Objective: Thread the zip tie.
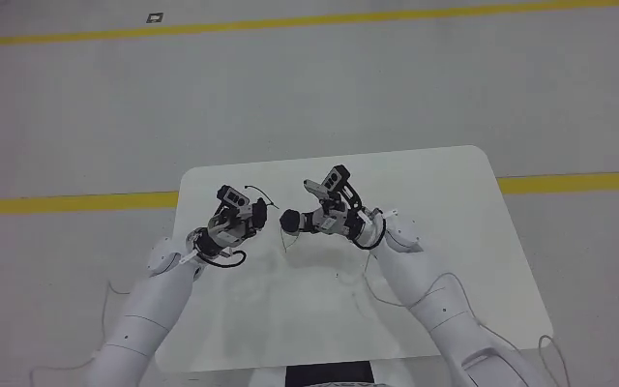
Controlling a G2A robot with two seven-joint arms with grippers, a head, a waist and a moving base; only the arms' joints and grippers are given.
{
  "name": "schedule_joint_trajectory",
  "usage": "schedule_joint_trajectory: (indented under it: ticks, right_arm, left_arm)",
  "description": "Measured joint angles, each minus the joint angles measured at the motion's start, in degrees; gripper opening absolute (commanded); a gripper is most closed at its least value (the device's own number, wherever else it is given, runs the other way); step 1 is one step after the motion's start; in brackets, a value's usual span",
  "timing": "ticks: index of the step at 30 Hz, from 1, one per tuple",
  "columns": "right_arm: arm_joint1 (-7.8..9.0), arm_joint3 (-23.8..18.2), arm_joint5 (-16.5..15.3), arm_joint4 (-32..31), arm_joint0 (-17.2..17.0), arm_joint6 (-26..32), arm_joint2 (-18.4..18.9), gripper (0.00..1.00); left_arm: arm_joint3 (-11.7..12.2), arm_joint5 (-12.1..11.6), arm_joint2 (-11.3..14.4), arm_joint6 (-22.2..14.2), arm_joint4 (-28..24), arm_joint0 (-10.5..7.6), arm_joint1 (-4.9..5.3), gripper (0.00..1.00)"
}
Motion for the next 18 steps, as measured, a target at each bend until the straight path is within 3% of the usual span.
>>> schedule_joint_trajectory:
  ticks: [13, 16, 18]
  right_arm:
    - [0.29, -3.67, -0.50, -0.26, -1.04, -1.33, -1.06, 1.00]
    - [0.39, -3.96, -1.04, -0.37, -1.09, -1.62, -1.30, 0.49]
    - [0.43, -3.91, -1.00, -0.16, -1.21, -1.75, -1.51, 0.46]
  left_arm:
    - [-0.01, 0.01, -0.01, -0.01, 0.00, 0.01, 0.01, 0.00]
    - [-0.01, 0.01, -0.01, -0.01, 0.00, 0.01, 0.01, 0.00]
    - [-0.01, 0.01, -0.01, -0.01, 0.00, 0.01, 0.00, 0.00]
